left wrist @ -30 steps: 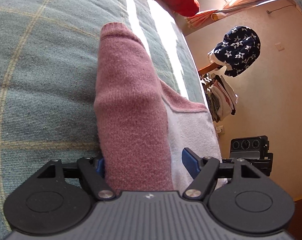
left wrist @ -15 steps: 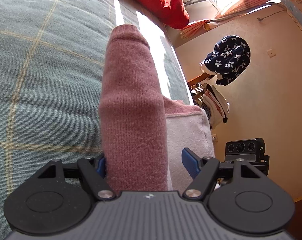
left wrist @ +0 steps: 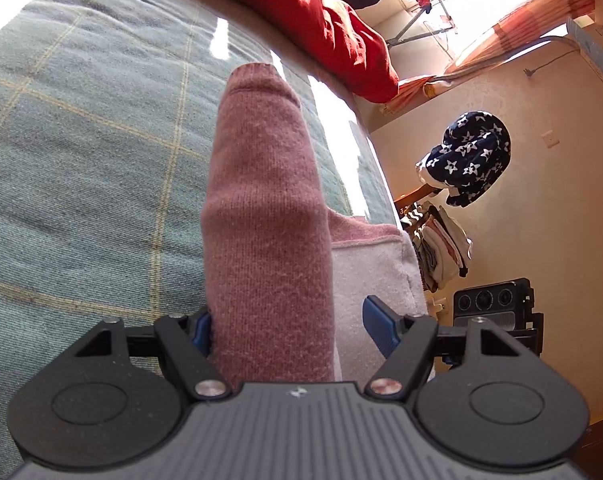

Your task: Fold clothes

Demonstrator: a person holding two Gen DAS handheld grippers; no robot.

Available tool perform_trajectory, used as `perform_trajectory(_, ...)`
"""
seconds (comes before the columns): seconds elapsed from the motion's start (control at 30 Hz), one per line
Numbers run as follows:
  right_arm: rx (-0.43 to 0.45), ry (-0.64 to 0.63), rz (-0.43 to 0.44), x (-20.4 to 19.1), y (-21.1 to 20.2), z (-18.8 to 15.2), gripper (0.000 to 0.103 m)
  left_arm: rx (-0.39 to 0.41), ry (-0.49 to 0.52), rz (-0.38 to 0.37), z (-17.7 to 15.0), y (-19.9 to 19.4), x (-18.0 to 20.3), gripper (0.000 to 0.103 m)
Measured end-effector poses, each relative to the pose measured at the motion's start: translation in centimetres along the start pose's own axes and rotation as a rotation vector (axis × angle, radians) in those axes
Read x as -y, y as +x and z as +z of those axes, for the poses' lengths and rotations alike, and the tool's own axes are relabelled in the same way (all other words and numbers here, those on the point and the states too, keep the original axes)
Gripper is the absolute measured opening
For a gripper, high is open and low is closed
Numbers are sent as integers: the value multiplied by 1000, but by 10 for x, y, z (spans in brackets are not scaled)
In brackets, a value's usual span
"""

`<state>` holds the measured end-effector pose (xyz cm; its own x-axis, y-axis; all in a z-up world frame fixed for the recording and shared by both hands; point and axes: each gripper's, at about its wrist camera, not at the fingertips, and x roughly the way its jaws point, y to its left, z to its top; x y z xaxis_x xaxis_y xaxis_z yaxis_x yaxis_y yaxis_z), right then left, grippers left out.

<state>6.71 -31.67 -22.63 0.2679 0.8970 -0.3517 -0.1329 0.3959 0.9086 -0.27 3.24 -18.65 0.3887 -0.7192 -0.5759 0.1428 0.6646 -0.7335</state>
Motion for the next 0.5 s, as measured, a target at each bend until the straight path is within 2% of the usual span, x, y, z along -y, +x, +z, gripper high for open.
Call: perform_trajectory(0.5,-150,-50,40,-68,160,28,103,150,-78,75,30,-117,-85,72)
